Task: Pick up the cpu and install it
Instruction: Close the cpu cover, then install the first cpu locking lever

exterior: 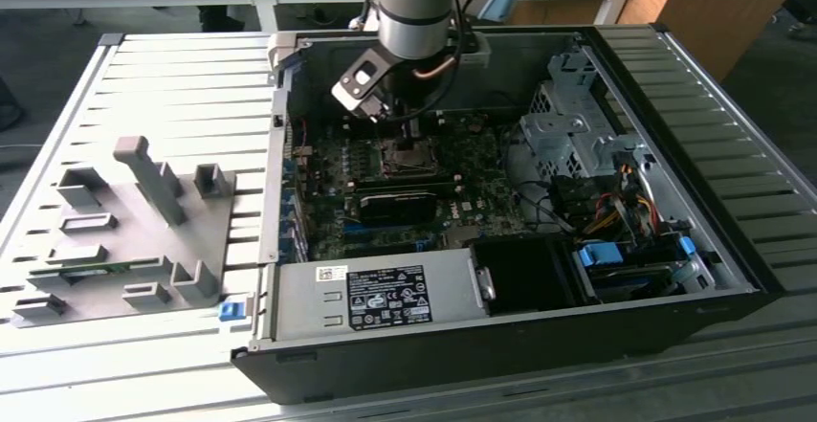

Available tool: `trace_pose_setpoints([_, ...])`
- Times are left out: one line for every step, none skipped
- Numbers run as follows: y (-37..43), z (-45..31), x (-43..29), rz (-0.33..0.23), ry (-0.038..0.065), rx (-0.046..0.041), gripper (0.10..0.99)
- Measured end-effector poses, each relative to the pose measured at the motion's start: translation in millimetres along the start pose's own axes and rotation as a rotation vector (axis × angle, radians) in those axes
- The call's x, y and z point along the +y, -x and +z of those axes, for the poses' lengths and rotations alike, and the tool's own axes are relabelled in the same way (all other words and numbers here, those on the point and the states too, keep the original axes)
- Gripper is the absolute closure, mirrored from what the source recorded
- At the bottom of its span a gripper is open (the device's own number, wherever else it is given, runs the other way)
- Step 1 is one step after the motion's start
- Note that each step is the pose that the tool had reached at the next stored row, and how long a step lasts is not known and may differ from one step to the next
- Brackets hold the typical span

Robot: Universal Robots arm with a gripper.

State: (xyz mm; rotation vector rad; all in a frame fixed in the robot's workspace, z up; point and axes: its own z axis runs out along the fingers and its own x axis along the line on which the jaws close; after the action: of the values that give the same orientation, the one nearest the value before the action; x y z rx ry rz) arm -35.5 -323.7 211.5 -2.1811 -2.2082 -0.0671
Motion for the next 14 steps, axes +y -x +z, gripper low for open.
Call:
trace_pose_setpoints([0.0, 0.0, 0.7, 0.000, 0.000, 0.0001, 0.980])
trace_pose_setpoints([0.0, 0.0, 1.0, 0.000, 0.000, 0.0001, 0.980])
trace_pose_setpoints([0.0, 0.1, 1.3, 0.000, 0.000, 0.0002, 0.980])
trace_pose_setpoints([0.0, 0.1, 1.8, 0.000, 0.000, 0.0001, 0.980])
trace_pose_setpoints([0.0, 0.1, 2.3, 0.000, 0.000, 0.0000, 0.980])
trace_pose_setpoints([0.0, 0.1, 2.7, 0.000, 0.000, 0.0001, 0.980])
trace_pose_setpoints([0.1, 0.1, 3.1, 0.000, 0.000, 0.0000, 0.980])
trace_pose_setpoints([0.0, 0.1, 3.5, 0.000, 0.000, 0.0001, 0.980])
trace_pose_setpoints([0.1, 0.1, 3.8, 0.000, 0.000, 0.0001, 0.980])
trace_pose_setpoints([0.1, 0.1, 3.9, 0.000, 0.000, 0.0000, 0.980])
trace_pose_setpoints([0.0, 0.1, 3.9, 0.000, 0.000, 0.0001, 0.980])
trace_pose_setpoints([0.0, 0.1, 4.0, 0.000, 0.000, 0.0001, 0.980])
trace_pose_setpoints([0.0, -0.1, 4.0, 0.000, 0.000, 0.0001, 0.980])
trace_pose_setpoints([0.0, -0.6, 4.0, 0.000, 0.000, -0.0002, 0.980])
